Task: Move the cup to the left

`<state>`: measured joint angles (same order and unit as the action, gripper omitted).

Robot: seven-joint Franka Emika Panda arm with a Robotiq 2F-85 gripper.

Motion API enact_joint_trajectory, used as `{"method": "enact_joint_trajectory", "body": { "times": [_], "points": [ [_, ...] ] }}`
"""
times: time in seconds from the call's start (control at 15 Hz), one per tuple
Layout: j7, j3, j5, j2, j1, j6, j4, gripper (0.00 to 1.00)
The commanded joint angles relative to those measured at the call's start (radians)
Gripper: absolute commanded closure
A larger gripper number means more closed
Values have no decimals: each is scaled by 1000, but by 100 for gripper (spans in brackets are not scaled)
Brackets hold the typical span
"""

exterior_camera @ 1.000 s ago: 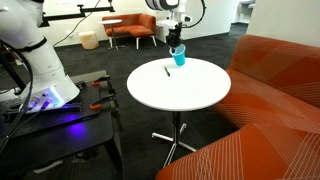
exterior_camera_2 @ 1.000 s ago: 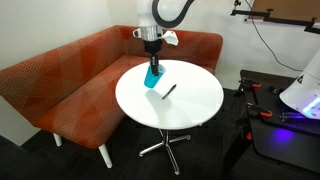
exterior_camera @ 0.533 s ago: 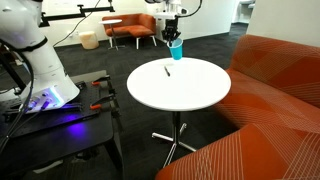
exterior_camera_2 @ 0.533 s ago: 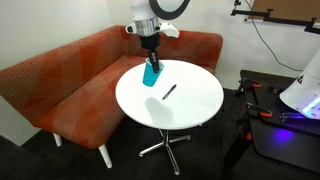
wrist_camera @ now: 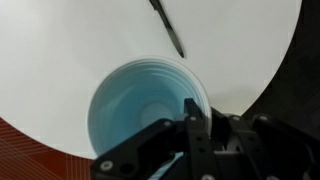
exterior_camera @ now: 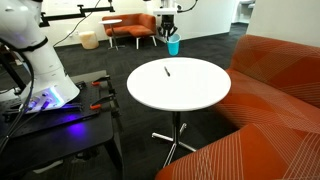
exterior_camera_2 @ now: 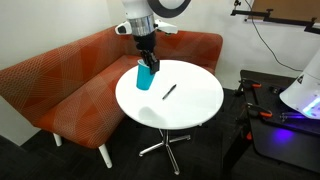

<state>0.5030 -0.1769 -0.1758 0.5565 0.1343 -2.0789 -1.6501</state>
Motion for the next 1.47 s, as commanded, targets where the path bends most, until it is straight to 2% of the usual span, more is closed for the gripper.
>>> {"method": "enact_joint_trajectory", "body": {
  "times": [0.0,0.27,0.67,0.87,1.4],
  "points": [
    [106,-27,-20,34,9,63,60,98],
    [158,-32,-23,72,36,145,108,98],
    [92,-10,-58,136,93,320,213,98],
    [54,0,-96,174,116,371,269,98],
    [25,8,-152,272,140,371,365,98]
  ]
}}
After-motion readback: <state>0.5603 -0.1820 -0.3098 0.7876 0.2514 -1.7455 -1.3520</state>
